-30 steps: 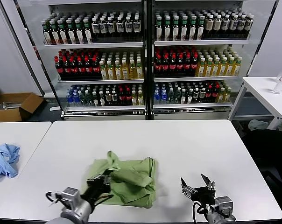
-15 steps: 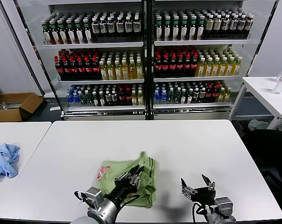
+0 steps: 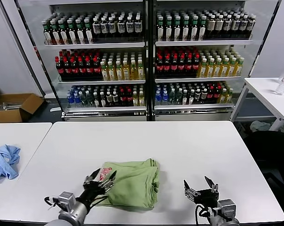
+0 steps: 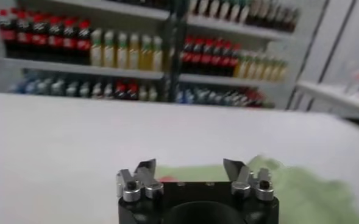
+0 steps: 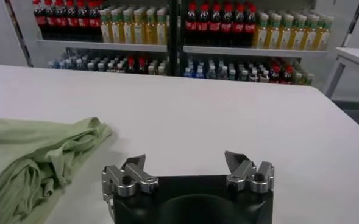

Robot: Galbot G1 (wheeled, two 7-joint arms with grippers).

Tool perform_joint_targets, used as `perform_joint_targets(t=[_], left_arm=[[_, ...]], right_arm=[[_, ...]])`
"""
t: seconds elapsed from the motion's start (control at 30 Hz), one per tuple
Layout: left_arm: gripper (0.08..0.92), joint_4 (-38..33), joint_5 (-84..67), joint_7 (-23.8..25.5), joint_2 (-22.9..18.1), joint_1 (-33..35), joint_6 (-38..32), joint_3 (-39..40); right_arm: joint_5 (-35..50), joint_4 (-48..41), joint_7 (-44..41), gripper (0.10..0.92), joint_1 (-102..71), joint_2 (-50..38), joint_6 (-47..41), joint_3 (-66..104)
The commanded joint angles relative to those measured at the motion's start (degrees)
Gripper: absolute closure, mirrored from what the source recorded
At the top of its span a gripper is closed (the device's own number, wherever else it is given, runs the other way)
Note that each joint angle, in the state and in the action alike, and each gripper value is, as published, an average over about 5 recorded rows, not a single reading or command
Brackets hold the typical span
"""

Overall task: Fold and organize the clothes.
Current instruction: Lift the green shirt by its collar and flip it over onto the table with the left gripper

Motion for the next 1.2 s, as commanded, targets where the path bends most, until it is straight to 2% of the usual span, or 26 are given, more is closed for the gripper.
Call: perform_joint_targets(t=[0.03,0.2,0.37,0.5,0.67,0.83,0.93,1.0,1.1,1.2], left_arm=[[0.226,9.96,0.31,4.27,0.85,0.32,1.48,-5.27],[0.18,11.16,-5.16,4.72,-0.23,-2.38,2.08,-3.9],[0.233,9.74,-8.25,4.08,-0.75,-3.47,3.04,-2.45],[0.354,8.52,-7.38,3.2,-1.84,-4.07,4.21,0.08],[0.51,10.35,-2.23,1.43,-3.64,-5.07,5.84,2.86],[0.658,8.59,-1.14,-0.16,-4.02,-3.77,6.16,1.85],[0.744,2.67,-0.82,-1.52,-2.73,-1.34,6.62,-3.27],[0.796,-2.07,-2.73,-2.13,-1.1,0.39,7.68,-10.04],[0.862,-5.51,-12.46,-1.57,2.66,1.73,10.06,-26.42],[0.894,-3.67,-22.35,0.7,7.58,2.96,10.96,-42.25]], right_arm=[[-0.18,0.15,0.08,0.203,-0.05,0.19,0.04,0.08],[-0.26,0.1,0.11,0.203,-0.02,0.25,0.04,0.2],[-0.28,-0.25,0.18,0.203,0.44,0.38,0.0,-0.23],[-0.34,-0.54,0.21,0.203,0.79,0.45,-0.06,-0.66],[-0.38,-0.32,0.22,0.203,0.87,0.33,-0.12,-0.9],[-0.36,-0.12,0.23,0.203,0.7,0.1,-0.12,-0.82],[-0.29,0.12,0.24,0.203,0.54,-0.18,-0.12,-0.52],[-0.16,0.24,0.24,0.203,0.5,-0.65,-0.12,-0.1],[0.13,0.18,0.24,0.203,0.91,-1.4,-0.11,0.39],[0.41,0.0,0.27,0.203,1.77,-1.46,-0.13,0.15]])
